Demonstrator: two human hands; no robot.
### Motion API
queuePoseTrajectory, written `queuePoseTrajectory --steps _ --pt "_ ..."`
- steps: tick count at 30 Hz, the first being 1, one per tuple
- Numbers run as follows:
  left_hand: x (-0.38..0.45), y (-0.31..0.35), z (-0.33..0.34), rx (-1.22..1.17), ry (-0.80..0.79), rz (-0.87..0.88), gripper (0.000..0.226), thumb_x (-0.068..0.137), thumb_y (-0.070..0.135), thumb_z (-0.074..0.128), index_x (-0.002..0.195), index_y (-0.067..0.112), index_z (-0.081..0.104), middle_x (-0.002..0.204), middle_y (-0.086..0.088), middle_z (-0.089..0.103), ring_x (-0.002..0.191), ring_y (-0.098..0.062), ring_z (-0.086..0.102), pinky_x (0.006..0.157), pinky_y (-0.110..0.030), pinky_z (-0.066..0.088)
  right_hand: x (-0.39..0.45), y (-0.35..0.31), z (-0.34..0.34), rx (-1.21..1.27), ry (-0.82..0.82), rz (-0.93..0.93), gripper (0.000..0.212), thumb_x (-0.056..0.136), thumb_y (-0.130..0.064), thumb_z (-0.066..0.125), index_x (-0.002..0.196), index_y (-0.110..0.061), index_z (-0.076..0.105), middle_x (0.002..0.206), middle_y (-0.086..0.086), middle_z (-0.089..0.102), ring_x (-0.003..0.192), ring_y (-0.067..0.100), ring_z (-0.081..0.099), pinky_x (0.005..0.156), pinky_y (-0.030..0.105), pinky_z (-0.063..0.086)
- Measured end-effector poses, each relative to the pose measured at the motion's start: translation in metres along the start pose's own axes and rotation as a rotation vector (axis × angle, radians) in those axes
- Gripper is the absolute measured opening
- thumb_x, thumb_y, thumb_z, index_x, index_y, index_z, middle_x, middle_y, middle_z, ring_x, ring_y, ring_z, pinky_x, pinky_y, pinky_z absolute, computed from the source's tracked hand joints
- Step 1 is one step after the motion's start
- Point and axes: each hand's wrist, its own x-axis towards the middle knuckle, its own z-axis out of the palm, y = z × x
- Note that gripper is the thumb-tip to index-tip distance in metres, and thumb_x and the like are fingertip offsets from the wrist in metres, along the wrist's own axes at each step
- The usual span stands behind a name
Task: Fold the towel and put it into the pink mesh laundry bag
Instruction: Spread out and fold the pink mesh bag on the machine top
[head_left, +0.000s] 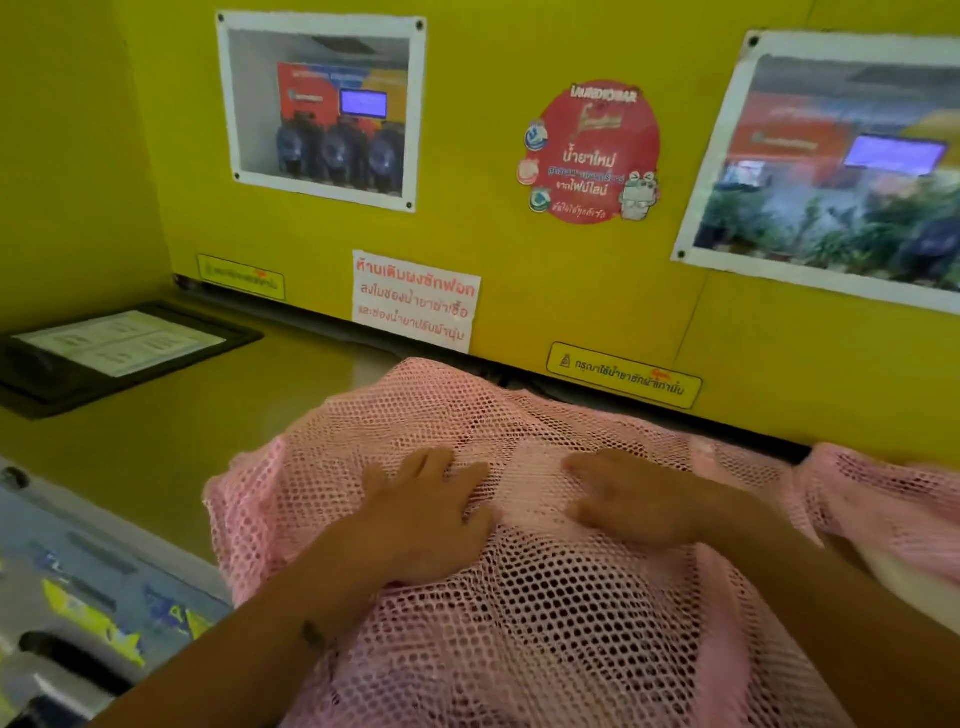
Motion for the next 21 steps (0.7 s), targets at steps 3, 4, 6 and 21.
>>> queuePoseTrajectory --steps 3,4,6,21 --pt "-0.004 0.012 -0.019 -0.032 0.065 0.023 0.058 0.088 0.067 0.041 0.140 0.042 0.040 0.149 0.000 0.040 0.136 -0.028 0.036 0.113 -0.060 0.022 -0.030 0.014 0.003 0.108 0.165 0.010 0.079 0.086 -0.070 0.045 0.152 -0.032 0.025 0.164 0.002 0.016 0.149 0.022 0.017 0.120 0.047 0.021" --pt "-0.001 0.014 -0.026 -0.073 0.140 0.026 0.053 0.088 0.065 0.044 0.135 0.041 0.047 0.144 0.001 0.047 0.132 -0.026 0.042 0.113 -0.058 0.025 -0.041 0.016 0.003 0.123 0.219 0.025 0.088 0.078 -0.083 0.037 0.151 -0.034 0.026 0.163 0.002 0.018 0.149 0.022 0.018 0.119 0.049 0.022" --pt "0.008 0.013 -0.031 -0.126 0.295 0.027 0.049 0.090 0.061 0.043 0.135 0.040 0.048 0.147 0.001 0.047 0.133 -0.023 0.043 0.114 -0.056 0.026 -0.058 0.021 0.012 0.099 0.237 0.097 0.111 0.057 -0.100 0.011 0.151 -0.042 0.020 0.165 0.001 0.013 0.150 0.024 0.012 0.118 0.057 0.020" --pt "0.057 -0.030 -0.034 -0.254 0.595 -0.022 0.022 0.092 0.030 0.054 0.111 0.027 0.065 0.113 -0.001 0.066 0.097 -0.018 0.059 0.094 -0.046 0.051 -0.045 0.048 0.029 0.115 0.104 0.320 0.096 0.070 -0.089 0.013 0.153 -0.041 0.000 0.165 0.013 -0.003 0.150 0.041 -0.006 0.117 0.065 0.009"
